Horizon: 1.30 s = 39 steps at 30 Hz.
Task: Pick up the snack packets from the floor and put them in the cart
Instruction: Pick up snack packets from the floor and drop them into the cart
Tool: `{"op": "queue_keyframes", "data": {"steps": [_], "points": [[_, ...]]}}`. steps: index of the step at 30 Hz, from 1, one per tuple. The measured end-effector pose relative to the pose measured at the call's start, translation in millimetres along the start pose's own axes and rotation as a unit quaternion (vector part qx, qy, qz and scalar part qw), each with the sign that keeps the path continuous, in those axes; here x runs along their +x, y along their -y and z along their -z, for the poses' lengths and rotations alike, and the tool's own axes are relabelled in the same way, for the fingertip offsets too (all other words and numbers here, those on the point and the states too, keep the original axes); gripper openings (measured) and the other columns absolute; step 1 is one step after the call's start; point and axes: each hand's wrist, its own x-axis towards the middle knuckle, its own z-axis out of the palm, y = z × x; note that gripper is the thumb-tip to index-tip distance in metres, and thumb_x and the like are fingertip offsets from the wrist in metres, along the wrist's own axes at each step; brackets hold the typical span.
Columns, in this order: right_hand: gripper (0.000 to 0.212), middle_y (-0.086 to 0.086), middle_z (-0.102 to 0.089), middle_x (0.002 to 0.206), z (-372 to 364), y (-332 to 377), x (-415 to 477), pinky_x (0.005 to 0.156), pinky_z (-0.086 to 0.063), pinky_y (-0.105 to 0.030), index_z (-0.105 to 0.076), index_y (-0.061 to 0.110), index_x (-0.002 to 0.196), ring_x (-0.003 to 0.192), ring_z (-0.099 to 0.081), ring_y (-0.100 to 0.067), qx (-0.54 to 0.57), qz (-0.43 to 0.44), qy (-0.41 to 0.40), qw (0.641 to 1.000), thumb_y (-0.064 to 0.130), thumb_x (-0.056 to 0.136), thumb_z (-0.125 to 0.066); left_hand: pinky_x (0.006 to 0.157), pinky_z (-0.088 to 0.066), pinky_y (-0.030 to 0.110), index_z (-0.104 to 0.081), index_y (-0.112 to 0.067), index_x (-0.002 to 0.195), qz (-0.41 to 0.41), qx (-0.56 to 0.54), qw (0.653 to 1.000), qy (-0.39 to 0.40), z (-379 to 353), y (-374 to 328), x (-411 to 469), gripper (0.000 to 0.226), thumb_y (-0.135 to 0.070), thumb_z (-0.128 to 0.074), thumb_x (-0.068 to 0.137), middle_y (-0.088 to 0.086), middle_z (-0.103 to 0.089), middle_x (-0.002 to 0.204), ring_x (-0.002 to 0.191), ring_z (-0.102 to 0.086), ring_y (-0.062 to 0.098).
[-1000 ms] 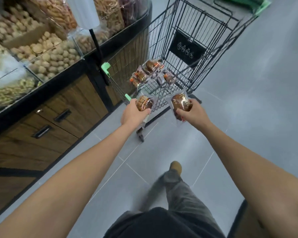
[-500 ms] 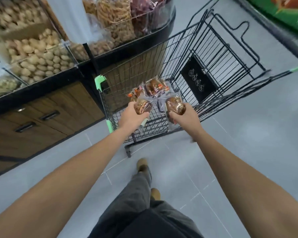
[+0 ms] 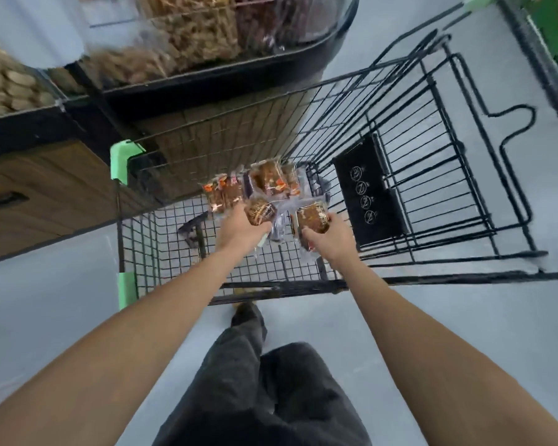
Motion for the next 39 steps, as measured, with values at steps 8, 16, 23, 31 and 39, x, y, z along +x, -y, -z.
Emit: {"op": "queue_keyframes", "data": {"steps": [8, 16, 23, 31, 39], "points": [[0.038, 0.000, -0.058, 0.086, -40.4, -48.3, 105.4, 0.057, -0.041, -0.021, -0.048, 0.008, 0.109, 0.068, -0.054, -0.009, 0.027, -0.096, 0.040, 0.994, 0.025, 0.083, -0.070, 0.059, -0.047, 0.026, -0.043, -0.021, 0.124, 0.150, -0.080, 0.985, 0.000, -70.3, 31.0, 78.2, 0.054, -0.038, -0.070, 0.080, -0.001, -0.058, 0.107, 0.074, -0.057, 0.014], [0.037, 0.006, -0.052, 0.079, -85.3, -90.8, 185.0, 0.058, -0.041, -0.025, -0.047, 0.010, 0.107, 0.065, -0.052, -0.008, -0.005, -0.073, 0.039, 0.997, 0.027, 0.083, -0.070, 0.084, -0.052, 0.037, -0.044, -0.020, 0.121, 0.244, -0.105, 0.961, -0.077, -128.2, 68.8, 143.4, 0.058, -0.039, -0.073, 0.074, 0.003, -0.062, 0.105, 0.092, -0.063, 0.025], [0.058, -0.010, -0.057, 0.114, -108.4, -115.9, 212.6, 0.076, -0.045, -0.029, -0.044, 0.006, 0.125, 0.100, -0.059, -0.026, -0.044, -0.067, 0.062, 0.995, 0.036, 0.082, -0.069, 0.080, -0.045, 0.038, -0.032, -0.014, 0.122, 0.266, -0.079, 0.955, -0.104, -162.7, 78.3, 159.9, 0.067, -0.042, -0.072, 0.076, 0.009, -0.054, 0.119, 0.104, -0.058, 0.030], [0.051, -0.007, -0.060, 0.114, -101.6, -109.7, 210.5, 0.072, -0.039, -0.024, -0.045, 0.009, 0.129, 0.087, -0.052, -0.016, -0.038, -0.061, 0.103, 0.992, 0.030, 0.087, -0.066, 0.081, -0.046, 0.031, -0.039, -0.006, 0.123, 0.276, -0.146, 0.945, -0.094, -144.7, 71.5, 163.5, 0.062, -0.036, -0.071, 0.079, 0.013, -0.057, 0.117, 0.101, -0.059, 0.026], [0.043, -0.004, -0.060, 0.105, -64.3, -62.7, 166.8, 0.077, -0.042, -0.029, -0.049, 0.011, 0.121, 0.092, -0.057, -0.021, -0.053, 0.015, 0.160, 0.986, 0.031, 0.086, -0.064, 0.055, -0.034, 0.018, -0.041, -0.024, 0.074, 0.229, -0.173, 0.955, -0.080, -97.8, 25.4, 97.5, 0.026, -0.019, -0.059, 0.091, -0.006, -0.046, 0.075, 0.075, -0.048, 0.015]]}}
